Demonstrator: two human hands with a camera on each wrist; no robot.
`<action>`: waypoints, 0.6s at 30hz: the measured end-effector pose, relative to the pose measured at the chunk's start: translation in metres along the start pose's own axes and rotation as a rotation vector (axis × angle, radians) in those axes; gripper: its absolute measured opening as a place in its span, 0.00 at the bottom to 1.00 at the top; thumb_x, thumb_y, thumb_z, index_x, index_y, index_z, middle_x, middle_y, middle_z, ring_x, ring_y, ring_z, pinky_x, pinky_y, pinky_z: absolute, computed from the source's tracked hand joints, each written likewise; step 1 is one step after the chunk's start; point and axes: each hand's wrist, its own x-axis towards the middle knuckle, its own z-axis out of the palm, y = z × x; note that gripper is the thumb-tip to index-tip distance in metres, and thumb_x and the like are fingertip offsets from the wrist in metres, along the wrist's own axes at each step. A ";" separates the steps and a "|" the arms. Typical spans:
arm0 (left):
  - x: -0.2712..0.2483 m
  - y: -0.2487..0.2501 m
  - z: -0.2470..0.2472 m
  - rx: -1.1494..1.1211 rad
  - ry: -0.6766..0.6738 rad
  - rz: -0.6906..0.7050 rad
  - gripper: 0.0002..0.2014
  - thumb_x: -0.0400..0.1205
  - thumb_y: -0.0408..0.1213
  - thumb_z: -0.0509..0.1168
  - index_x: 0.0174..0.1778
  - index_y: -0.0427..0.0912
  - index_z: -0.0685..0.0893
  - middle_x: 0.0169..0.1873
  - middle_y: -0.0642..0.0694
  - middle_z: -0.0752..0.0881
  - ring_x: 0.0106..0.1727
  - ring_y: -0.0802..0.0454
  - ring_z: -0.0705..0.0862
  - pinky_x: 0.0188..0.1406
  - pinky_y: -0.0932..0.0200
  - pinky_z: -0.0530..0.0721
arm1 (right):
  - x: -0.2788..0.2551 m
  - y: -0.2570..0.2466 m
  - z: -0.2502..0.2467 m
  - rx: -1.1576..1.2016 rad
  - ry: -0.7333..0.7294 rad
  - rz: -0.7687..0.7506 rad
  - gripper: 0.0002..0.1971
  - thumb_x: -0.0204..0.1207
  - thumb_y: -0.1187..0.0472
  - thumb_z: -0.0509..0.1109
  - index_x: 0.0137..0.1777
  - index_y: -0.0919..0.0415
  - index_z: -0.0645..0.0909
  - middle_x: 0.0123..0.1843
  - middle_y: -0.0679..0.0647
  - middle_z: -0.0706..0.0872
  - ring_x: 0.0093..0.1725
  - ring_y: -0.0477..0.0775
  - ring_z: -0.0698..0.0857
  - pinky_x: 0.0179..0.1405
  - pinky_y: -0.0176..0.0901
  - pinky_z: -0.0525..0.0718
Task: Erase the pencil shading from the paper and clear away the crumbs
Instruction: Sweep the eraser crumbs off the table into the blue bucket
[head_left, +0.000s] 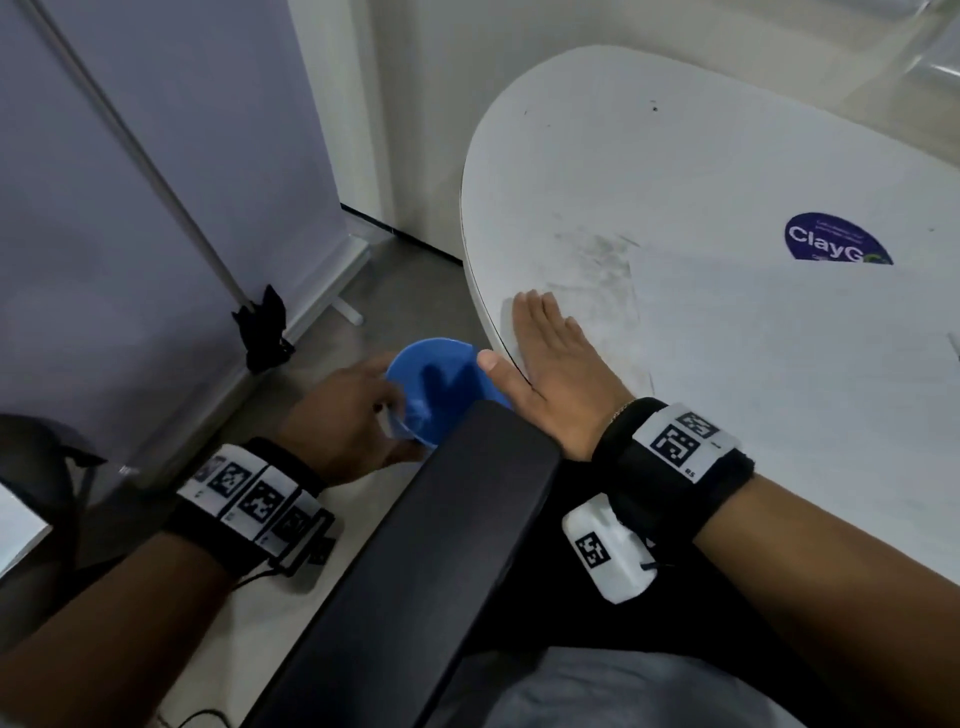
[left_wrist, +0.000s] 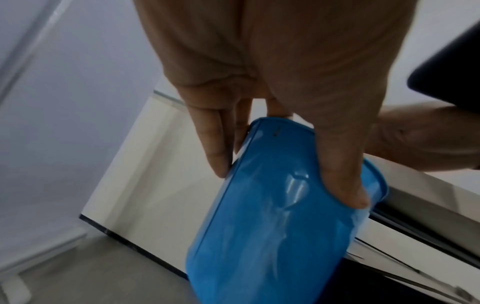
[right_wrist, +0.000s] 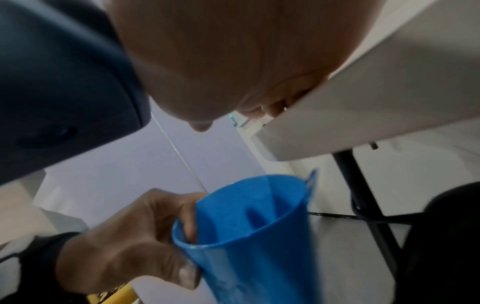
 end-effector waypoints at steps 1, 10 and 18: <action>0.004 0.003 0.007 -0.077 -0.028 0.006 0.12 0.67 0.58 0.75 0.31 0.61 0.79 0.49 0.61 0.81 0.43 0.54 0.85 0.44 0.45 0.88 | 0.002 -0.004 -0.002 0.014 -0.025 -0.045 0.38 0.87 0.39 0.44 0.87 0.61 0.36 0.89 0.56 0.39 0.87 0.49 0.36 0.85 0.43 0.37; 0.023 0.014 0.016 -0.291 0.000 -0.036 0.20 0.70 0.59 0.77 0.35 0.45 0.86 0.57 0.48 0.86 0.57 0.46 0.89 0.52 0.39 0.89 | 0.000 0.012 -0.020 -0.020 -0.082 -0.095 0.39 0.86 0.39 0.47 0.87 0.59 0.35 0.89 0.54 0.39 0.86 0.48 0.36 0.84 0.41 0.38; 0.029 0.031 0.017 -0.461 -0.013 -0.116 0.08 0.72 0.28 0.77 0.34 0.43 0.85 0.50 0.55 0.87 0.55 0.47 0.88 0.56 0.38 0.88 | 0.000 0.003 -0.033 0.618 -0.179 -0.006 0.46 0.70 0.18 0.37 0.87 0.38 0.47 0.87 0.37 0.53 0.85 0.35 0.50 0.85 0.43 0.46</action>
